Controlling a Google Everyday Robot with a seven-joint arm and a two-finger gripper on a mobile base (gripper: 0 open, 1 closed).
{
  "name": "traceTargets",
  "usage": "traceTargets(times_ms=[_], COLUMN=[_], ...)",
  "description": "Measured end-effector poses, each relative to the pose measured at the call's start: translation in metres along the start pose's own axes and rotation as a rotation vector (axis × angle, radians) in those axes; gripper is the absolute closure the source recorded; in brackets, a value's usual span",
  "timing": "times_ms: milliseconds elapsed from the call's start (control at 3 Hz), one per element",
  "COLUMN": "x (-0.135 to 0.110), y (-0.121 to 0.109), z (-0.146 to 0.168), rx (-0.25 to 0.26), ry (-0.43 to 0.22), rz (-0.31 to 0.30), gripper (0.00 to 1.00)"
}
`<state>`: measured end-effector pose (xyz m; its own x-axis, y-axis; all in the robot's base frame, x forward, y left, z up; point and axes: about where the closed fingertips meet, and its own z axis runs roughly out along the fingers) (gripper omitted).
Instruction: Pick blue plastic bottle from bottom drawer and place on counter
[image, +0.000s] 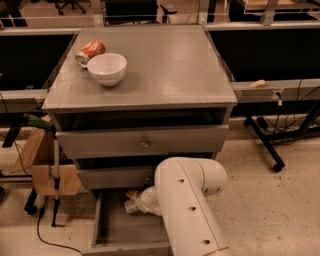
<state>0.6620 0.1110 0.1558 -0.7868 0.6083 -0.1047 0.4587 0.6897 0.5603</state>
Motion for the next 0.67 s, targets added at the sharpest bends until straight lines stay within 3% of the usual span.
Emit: traceTargets(times_ms=[667], x=[-0.0034], y=[-0.0056], z=[0.0004], rx=[0.012], ry=[-0.001], rz=[0.021], gripper=[0.23])
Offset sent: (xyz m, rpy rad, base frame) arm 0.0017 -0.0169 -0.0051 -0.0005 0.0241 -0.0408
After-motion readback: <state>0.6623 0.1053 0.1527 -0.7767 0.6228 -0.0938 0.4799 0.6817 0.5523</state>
